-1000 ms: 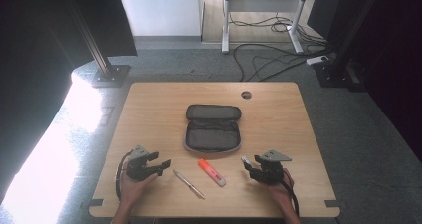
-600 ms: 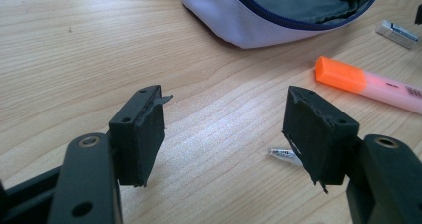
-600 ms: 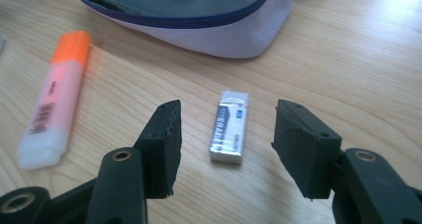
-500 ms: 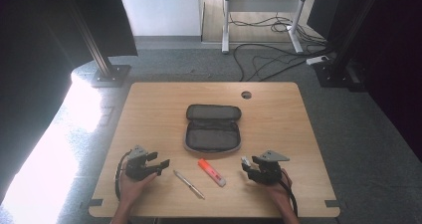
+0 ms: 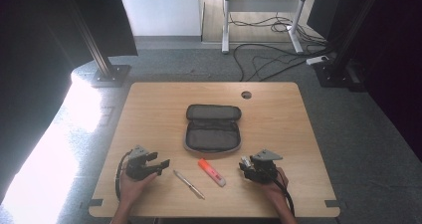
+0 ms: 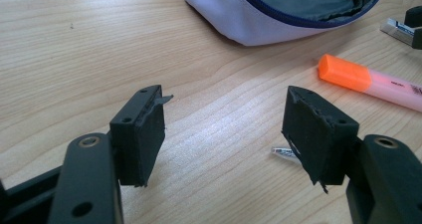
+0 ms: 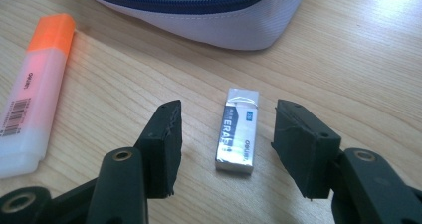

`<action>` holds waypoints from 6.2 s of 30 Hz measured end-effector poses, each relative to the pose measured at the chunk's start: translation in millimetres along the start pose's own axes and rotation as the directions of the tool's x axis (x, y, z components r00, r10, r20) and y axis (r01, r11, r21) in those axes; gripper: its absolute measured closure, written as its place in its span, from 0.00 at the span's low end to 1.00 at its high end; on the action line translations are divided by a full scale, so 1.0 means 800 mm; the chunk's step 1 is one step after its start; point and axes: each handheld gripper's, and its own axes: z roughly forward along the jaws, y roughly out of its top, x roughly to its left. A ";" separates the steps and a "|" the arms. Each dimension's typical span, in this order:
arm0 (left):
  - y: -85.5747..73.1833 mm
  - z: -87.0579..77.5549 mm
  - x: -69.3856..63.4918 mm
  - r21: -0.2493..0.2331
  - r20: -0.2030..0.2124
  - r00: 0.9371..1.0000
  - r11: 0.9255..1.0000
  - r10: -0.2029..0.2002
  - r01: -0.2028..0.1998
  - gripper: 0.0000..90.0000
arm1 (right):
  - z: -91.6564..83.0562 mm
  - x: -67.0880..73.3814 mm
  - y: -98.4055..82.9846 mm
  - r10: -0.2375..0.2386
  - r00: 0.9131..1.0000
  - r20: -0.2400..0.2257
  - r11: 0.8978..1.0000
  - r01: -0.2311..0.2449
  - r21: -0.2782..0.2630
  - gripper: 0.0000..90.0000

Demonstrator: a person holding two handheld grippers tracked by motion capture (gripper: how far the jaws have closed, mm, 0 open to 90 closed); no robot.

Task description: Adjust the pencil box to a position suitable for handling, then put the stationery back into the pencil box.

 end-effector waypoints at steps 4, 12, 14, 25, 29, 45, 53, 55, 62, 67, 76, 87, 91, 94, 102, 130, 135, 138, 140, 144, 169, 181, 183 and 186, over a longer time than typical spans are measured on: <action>0.000 0.001 0.000 0.000 -0.001 1.000 1.000 0.001 -0.001 0.37 | 0.003 0.002 0.001 -0.010 1.000 0.019 1.000 0.010 0.016 0.51; 0.000 0.000 0.000 -0.001 0.000 1.000 1.000 0.001 -0.001 0.37 | 0.009 0.007 0.005 -0.020 0.998 0.066 0.999 0.018 0.029 0.65; 0.000 0.001 0.000 0.000 -0.001 1.000 1.000 0.001 -0.001 0.37 | 0.010 0.008 0.005 -0.020 0.998 0.064 0.999 0.018 0.029 0.68; 0.000 0.001 -0.004 0.006 -0.003 1.000 1.000 0.009 -0.009 0.37 | 0.008 0.007 0.005 -0.006 0.998 0.066 1.000 0.004 0.028 0.81; 0.000 0.001 -0.004 0.005 -0.009 1.000 1.000 0.009 -0.009 0.37 | 0.002 0.004 0.007 0.005 0.999 0.053 1.000 -0.006 0.014 0.81; 0.006 0.005 0.001 0.018 -0.049 0.999 1.000 -0.006 0.007 0.38 | -0.029 -0.003 0.021 -0.008 1.000 -0.024 0.997 0.006 -0.072 0.81; 0.013 0.012 0.004 0.007 -0.044 0.999 1.000 -0.014 0.015 0.38 | -0.036 -0.004 0.031 -0.010 0.999 -0.046 0.994 0.005 -0.109 0.81; 0.013 0.014 0.005 0.002 -0.043 0.999 1.000 -0.021 0.021 0.38 | -0.038 -0.001 0.036 -0.015 0.999 -0.044 0.993 0.009 -0.121 0.81; 0.010 0.016 0.008 0.011 -0.046 0.999 1.000 -0.014 0.015 0.38 | -0.036 0.003 0.042 -0.025 0.999 -0.046 0.991 0.019 -0.132 0.81; 0.010 0.015 0.008 0.003 -0.042 0.999 1.000 -0.010 0.010 0.38 | -0.031 0.004 0.048 -0.030 0.999 -0.041 0.991 0.024 -0.135 0.81; 0.012 0.013 0.001 0.003 -0.030 0.999 1.000 0.016 -0.016 0.38 | -0.024 0.010 0.065 -0.035 0.998 -0.048 0.987 0.027 -0.161 0.81; 0.012 0.024 -0.001 0.026 -0.001 1.000 0.999 0.028 -0.028 0.38 | -0.022 0.006 0.075 -0.017 0.999 -0.028 0.985 0.012 -0.173 0.81; 0.013 0.026 0.000 0.022 0.014 1.000 0.999 0.022 -0.023 0.38 | -0.018 0.007 0.077 0.006 1.000 -0.030 0.985 -0.011 -0.174 0.81; 0.017 0.027 0.000 0.019 0.020 0.999 0.999 0.030 -0.030 0.38 | -0.013 0.009 0.082 0.010 1.000 -0.025 0.985 -0.014 -0.174 0.81; 0.020 0.023 0.006 0.007 0.046 0.999 1.000 0.025 -0.025 0.38 | 0.005 0.013 0.104 0.017 1.000 -0.011 0.988 -0.019 -0.154 0.81; 0.015 0.024 -0.005 0.024 0.046 0.999 0.999 0.030 -0.031 0.38 | 0.040 0.006 0.130 0.028 1.000 -0.001 0.992 -0.028 -0.124 0.81; 0.015 0.023 -0.003 0.022 0.044 0.999 0.999 0.027 -0.028 0.38 | 0.051 0.003 0.129 0.032 0.999 0.006 0.994 -0.031 -0.101 0.81; 0.015 0.023 -0.001 0.022 0.041 0.999 0.999 0.023 -0.024 0.38 | 0.062 -0.001 0.128 0.034 0.999 0.017 0.996 -0.032 -0.081 0.81; 0.014 0.023 0.000 0.022 0.040 0.999 0.999 0.022 -0.023 0.38 | 0.070 -0.003 0.127 0.039 0.999 0.019 0.997 -0.038 -0.067 0.81; 0.015 0.021 0.002 0.022 0.037 0.999 1.000 0.019 -0.020 0.38 | 0.078 -0.006 0.124 0.047 0.999 0.026 0.998 -0.046 -0.050 0.81; 0.013 0.020 0.005 0.014 0.028 1.000 1.000 0.013 -0.013 0.38 | 0.101 -0.004 0.114 -0.007 0.998 0.069 1.000 0.005 0.024 0.80; 0.013 0.020 0.005 0.011 0.024 1.000 1.000 0.014 -0.014 0.38 | 0.090 -0.004 0.117 0.000 0.997 0.077 1.000 0.002 -0.017 0.62; 0.012 0.020 0.005 0.013 0.025 1.000 1.000 0.014 -0.014 0.38 | 0.085 -0.004 0.118 0.012 0.998 0.064 0.999 -0.010 -0.036 0.59; 0.012 0.022 0.004 0.015 0.022 1.000 1.000 0.015 -0.015 0.38 | 0.077 -0.004 0.117 0.036 0.998 0.043 0.997 -0.033 -0.075 0.56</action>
